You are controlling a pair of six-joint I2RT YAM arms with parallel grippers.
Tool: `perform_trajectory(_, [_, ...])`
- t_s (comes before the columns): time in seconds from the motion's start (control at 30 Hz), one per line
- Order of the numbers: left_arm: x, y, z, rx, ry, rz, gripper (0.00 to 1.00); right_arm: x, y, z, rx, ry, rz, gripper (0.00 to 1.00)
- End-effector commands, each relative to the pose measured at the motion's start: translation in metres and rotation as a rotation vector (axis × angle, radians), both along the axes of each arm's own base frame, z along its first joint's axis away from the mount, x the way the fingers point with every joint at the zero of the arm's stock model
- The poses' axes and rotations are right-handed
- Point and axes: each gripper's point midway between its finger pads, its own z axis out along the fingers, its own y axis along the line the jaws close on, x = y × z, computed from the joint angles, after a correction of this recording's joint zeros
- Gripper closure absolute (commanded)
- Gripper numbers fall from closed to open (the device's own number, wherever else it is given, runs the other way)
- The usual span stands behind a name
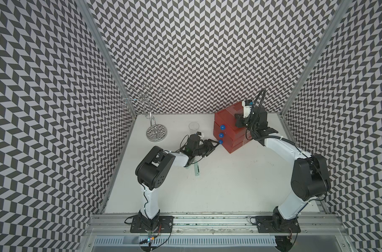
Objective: Place the fruit knives into the drawer by color
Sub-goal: Open the drawer in the storage box.
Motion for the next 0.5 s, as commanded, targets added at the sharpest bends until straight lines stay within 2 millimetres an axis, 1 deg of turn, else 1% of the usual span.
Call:
perform_trajectory(0.0, [0.009, -0.007, 0.016, -0.081, -0.042, -0.011, 0.40, -0.101, -0.016, -0.221, -0.139, 0.743, 0.014, 1.00])
perform_trajectory(0.23, [0.020, -0.013, 0.011, -0.088, -0.036, -0.009, 0.43, -0.101, -0.016, -0.221, -0.140, 0.744, 0.013, 1.00])
perform_trajectory(0.47, [0.028, -0.015, 0.004, -0.110, -0.021, 0.001, 0.45, -0.101, -0.016, -0.220, -0.139, 0.743, 0.013, 1.00])
